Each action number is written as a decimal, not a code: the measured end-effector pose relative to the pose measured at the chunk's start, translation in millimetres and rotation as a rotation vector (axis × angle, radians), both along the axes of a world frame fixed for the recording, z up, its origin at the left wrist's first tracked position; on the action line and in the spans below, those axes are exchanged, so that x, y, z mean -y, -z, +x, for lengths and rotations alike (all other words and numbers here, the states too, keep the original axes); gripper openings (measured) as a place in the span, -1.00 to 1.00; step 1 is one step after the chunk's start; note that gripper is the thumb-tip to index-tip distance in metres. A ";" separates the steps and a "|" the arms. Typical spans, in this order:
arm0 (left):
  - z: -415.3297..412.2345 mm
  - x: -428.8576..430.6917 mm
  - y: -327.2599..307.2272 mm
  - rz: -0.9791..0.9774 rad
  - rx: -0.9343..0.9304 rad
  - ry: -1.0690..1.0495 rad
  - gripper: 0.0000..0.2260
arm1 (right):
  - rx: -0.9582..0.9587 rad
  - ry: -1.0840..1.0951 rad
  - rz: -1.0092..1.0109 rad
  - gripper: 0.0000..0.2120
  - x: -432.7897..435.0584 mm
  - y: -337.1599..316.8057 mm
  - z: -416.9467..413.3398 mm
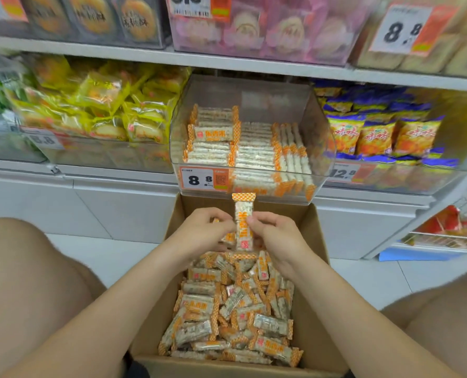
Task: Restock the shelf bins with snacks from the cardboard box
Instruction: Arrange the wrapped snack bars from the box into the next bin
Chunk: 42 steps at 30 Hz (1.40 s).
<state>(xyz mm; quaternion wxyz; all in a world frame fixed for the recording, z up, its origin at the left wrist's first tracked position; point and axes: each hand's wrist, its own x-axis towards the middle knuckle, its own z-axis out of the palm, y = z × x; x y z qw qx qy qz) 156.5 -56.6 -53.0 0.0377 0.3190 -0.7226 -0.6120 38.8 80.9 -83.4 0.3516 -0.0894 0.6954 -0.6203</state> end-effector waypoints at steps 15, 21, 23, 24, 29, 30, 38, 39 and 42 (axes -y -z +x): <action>3.5 23.3 -32.6 -0.201 -0.188 0.086 -0.74 | -0.257 0.037 -0.192 -0.57 -9.5 -40.1 -27.2; -1.9 45.6 -65.3 -0.205 -0.338 0.064 -0.71 | -0.443 -0.117 -0.217 -0.58 1.7 -66.0 -35.4; -4.3 54.4 -80.8 -0.239 -0.349 0.093 -0.72 | -0.546 -0.162 -0.197 -0.67 8.1 -79.2 -40.1; -5.4 59.3 -88.8 -0.270 -0.357 0.111 -0.72 | -0.632 -0.188 -0.148 -0.71 12.8 -85.5 -42.0; -11.0 86.9 -109.0 -0.264 -0.423 0.108 -0.72 | -0.907 -0.390 0.075 -0.62 43.3 -113.5 -45.9; -12.4 91.0 -107.9 -0.223 -0.443 0.068 -0.70 | -0.867 -0.464 0.066 -0.60 49.3 -120.0 -46.2; -20.8 119.4 -90.2 -0.846 -0.181 -0.265 -0.60 | -1.077 -0.444 0.331 -0.57 107.0 -120.3 -86.1; -20.1 121.7 -88.0 -0.871 -0.107 -0.246 -0.59 | -1.122 -0.510 0.431 -0.55 115.6 -114.1 -93.0; -21.0 120.7 -82.7 -0.980 -0.011 -0.203 -0.58 | -1.184 -0.599 0.594 -0.54 138.0 -97.4 -103.4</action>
